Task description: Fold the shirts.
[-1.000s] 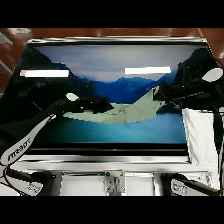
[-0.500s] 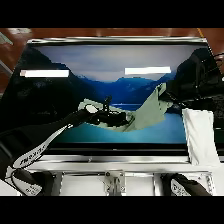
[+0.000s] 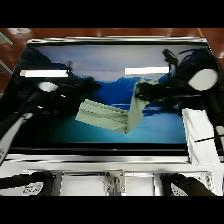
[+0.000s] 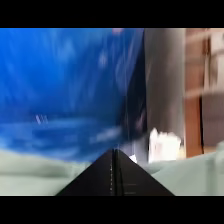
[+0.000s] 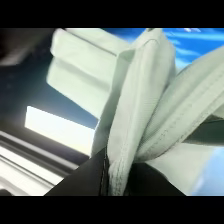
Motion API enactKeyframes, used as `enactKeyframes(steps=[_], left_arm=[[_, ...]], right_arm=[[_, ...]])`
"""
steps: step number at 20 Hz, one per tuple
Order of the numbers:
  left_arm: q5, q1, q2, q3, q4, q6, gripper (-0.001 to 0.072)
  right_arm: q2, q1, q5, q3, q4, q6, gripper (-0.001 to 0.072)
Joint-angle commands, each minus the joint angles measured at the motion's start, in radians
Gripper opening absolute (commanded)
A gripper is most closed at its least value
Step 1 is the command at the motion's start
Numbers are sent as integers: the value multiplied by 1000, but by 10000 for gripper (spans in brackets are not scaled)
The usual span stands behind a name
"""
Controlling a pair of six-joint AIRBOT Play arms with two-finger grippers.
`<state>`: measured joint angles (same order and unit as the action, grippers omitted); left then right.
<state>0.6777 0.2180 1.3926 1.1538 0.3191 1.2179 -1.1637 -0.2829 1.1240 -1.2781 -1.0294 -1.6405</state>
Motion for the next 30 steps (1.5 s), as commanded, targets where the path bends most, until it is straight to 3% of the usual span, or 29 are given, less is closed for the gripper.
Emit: enactKeyframes(steps=[1,4,5,6,7,8,11,14,18,19,20,21,22,25,30], left_arm=[[80,-272,-220,1,58,-1,34],[251,-439,-377,1,58,-2,34],[335,-471,-416,1,61,-8,35],[396,-490,-443,1,69,-30,34],[447,-504,-473,1,103,-39,34],[473,-512,-497,0,152,-39,35],[487,-511,-520,0,274,-34,35],[483,-511,-518,-8,274,-35,35],[483,-511,-517,-8,276,-36,35],[483,-511,-517,-8,282,-36,35],[483,-511,-517,-8,294,-36,35],[483,-511,-517,-8,305,-36,35],[483,-511,-517,-8,315,-36,35],[484,-511,-518,-8,314,-36,35],[485,-510,-519,-8,310,-35,35]], right_arm=[[-130,-219,-327,1,33,-40,66],[-329,-367,-544,1,130,-106,67],[-394,-404,-625,0,185,-114,98],[-458,-436,-709,0,277,-112,289],[-505,-459,-760,0,381,-101,541],[-537,-474,-773,0,485,-53,569],[-532,-448,-661,0,547,92,569],[-456,-327,-402,0,412,130,569],[-327,-104,7,1,-7,37,569],[-307,-48,117,2,-164,-21,591],[-297,-7,196,15,-288,-88,680],[-294,32,232,43,-324,-116,682],[-295,61,216,80,-270,-115,682],[-305,61,-21,227,-10,-55,682],[-399,11,-187,269,114,-26,682]])
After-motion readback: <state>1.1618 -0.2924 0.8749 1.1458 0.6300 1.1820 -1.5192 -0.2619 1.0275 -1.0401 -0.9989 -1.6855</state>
